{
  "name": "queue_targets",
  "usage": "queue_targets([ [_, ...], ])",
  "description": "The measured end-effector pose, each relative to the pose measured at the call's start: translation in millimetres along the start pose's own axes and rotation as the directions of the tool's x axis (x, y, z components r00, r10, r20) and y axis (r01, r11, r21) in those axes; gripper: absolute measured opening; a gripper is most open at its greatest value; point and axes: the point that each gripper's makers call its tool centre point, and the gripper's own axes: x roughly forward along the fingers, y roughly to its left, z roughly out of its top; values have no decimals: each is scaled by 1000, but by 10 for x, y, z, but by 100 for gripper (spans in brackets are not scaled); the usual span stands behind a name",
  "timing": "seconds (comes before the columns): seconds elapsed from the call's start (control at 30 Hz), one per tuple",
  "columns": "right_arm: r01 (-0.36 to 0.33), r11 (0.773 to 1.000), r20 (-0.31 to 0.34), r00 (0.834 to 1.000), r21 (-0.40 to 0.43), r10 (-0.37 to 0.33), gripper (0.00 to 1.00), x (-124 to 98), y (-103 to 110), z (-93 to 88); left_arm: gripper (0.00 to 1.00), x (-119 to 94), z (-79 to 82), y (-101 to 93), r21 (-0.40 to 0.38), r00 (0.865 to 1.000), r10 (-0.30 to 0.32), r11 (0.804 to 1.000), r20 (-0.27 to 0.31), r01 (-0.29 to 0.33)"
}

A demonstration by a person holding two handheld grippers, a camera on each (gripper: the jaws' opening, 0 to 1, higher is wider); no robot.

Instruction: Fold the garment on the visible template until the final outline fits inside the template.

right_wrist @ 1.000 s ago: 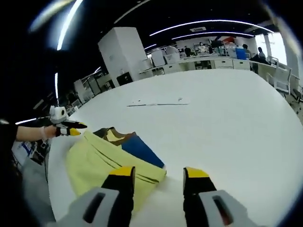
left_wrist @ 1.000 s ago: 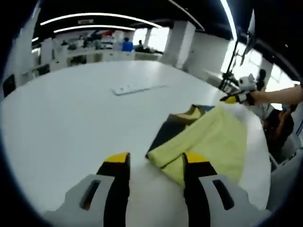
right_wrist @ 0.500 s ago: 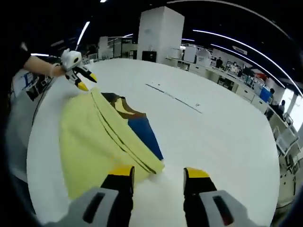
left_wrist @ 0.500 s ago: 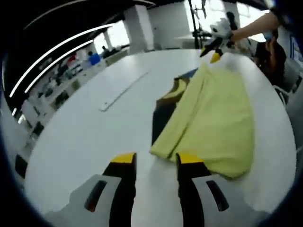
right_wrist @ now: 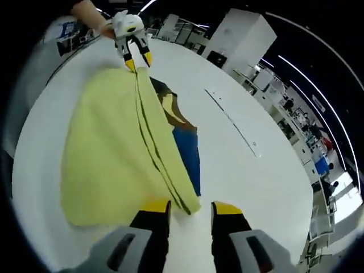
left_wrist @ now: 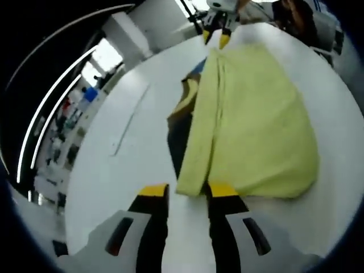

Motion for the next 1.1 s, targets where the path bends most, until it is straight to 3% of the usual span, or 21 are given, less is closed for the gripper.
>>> queue_targets([
  [0.2,7,998,-21,1000,-69,-8,17,76,20,-34,18,24,-21,-16,62,1000,0,998,-25,1],
  [0.4,29,995,-13,999,-97,-31,0,65,-11,20,12,15,-25,22,61,999,18,998,-31,-16],
  [0.53,47,997,3,999,-54,-46,0,24,-73,71,4,-7,-43,45,11,999,18,1000,-30,-18],
  [0.6,54,998,11,998,-21,-54,0,1,-115,101,3,-30,-12,74,-75,1000,24,997,-9,-24],
  [0.67,53,997,23,998,56,-55,0,-8,-145,131,3,-55,22,127,-207,1000,26,978,13,-22],
  [0.73,57,989,39,997,135,-62,0,-17,-218,163,2,-69,44,199,-330,999,25,944,39,-11],
  [0.8,47,963,54,997,264,-63,0,-11,-282,185,2,-74,56,282,-427,997,33,904,63,-3],
  [0.9,28,913,44,998,408,-50,0,34,-344,138,2,-43,21,345,-578,997,27,816,70,19],
  [0.97,19,850,47,998,527,-52,0,75,-381,105,2,2,-8,366,-712,997,19,701,76,41],
  [1.0,4,799,52,998,602,-43,0,100,-385,92,2,30,-13,367,-772,996,13,633,87,59],
  [1.03,-10,759,59,998,651,-36,0,117,-380,89,2,47,-20,360,-800,996,4,595,93,72],
  [1.07,-19,725,54,998,688,-25,0,140,-378,51,2,69,-51,357,-817,996,2,573,87,70],
  [1.1,-19,704,54,998,710,-28,0,155,-392,30,2,79,-64,356,-818,996,0,571,85,70],
])
